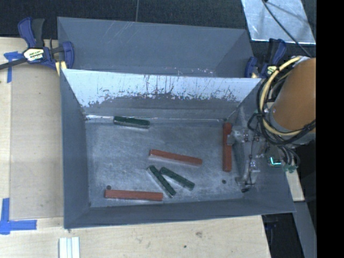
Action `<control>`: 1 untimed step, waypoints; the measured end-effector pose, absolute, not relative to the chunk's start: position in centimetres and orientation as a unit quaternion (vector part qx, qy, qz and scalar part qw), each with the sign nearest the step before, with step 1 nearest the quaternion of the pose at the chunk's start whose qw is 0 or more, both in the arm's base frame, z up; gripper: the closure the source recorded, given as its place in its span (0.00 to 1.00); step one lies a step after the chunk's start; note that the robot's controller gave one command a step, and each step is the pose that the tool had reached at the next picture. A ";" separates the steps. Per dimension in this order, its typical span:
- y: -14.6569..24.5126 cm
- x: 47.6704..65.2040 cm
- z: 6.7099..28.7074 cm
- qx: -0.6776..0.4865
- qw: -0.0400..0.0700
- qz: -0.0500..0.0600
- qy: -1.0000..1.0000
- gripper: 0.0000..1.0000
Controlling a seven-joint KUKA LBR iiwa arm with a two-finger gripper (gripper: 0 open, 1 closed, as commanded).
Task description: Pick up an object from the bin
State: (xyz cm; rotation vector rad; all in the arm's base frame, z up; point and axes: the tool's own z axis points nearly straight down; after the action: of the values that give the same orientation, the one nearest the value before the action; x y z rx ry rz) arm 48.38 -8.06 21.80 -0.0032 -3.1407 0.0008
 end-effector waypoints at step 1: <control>-7.5 51.6 6.7 0.160 0.001 -0.001 -0.987 0.00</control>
Offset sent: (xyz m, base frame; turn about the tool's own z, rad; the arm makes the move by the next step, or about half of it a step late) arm 0.0331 0.0052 -0.1480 -0.3229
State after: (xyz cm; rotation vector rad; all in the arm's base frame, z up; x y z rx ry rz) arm 51.65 -7.48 6.71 0.5016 -3.0984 -0.0022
